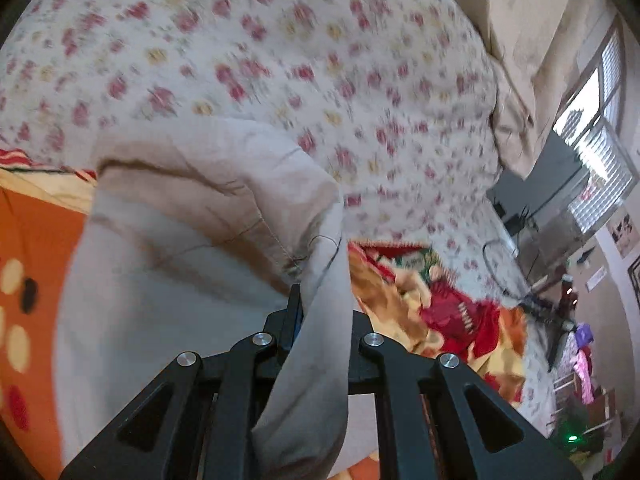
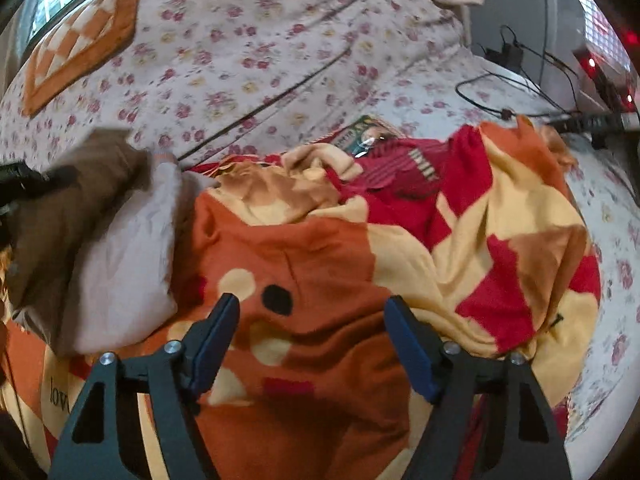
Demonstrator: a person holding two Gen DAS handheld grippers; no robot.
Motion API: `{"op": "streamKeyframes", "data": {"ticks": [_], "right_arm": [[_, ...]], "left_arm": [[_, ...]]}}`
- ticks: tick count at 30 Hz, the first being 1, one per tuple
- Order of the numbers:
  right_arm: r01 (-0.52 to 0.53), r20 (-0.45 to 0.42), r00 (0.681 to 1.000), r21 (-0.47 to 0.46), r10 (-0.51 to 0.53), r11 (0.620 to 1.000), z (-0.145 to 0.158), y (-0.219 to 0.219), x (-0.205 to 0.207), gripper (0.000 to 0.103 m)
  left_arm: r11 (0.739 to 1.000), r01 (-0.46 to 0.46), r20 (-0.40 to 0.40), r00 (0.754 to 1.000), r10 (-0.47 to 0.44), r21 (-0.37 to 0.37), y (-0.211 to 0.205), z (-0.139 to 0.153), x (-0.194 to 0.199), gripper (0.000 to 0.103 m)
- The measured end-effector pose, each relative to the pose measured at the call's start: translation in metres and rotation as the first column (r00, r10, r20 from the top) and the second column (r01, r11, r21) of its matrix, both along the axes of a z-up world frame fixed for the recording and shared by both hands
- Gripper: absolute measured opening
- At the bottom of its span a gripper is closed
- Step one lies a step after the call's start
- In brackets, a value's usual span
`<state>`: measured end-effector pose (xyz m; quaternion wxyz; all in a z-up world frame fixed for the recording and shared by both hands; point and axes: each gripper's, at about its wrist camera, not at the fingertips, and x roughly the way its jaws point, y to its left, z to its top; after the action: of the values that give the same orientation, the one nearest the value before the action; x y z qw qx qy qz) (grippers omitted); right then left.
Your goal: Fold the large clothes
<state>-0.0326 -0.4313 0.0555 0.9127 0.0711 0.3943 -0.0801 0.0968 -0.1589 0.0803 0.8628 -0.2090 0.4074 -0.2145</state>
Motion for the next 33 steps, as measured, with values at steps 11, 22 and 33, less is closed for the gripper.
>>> {"op": "streamKeyframes", "data": {"ticks": [11,22,33], "right_arm": [[-0.022,0.012,1.000,0.042,0.021,0.999,-0.001,-0.002,0.002,0.078],[0.079,0.129,0.988,0.047,-0.085,0.996,0.025,-0.004,-0.007,0.078],[-0.337,0.332,0.894,0.058,0.300,0.940,0.057,0.101,-0.006,0.078]], "left_arm": [[0.997,0.009,-0.053,0.999,-0.005,0.071,-0.056,-0.032,0.002,0.039],[0.997,0.078,0.030,0.996,-0.078,0.002,0.017,0.028,-0.067,0.045],[0.985,-0.140,-0.023,0.990,0.143,0.103,0.128,-0.024,-0.057,0.030]]}}
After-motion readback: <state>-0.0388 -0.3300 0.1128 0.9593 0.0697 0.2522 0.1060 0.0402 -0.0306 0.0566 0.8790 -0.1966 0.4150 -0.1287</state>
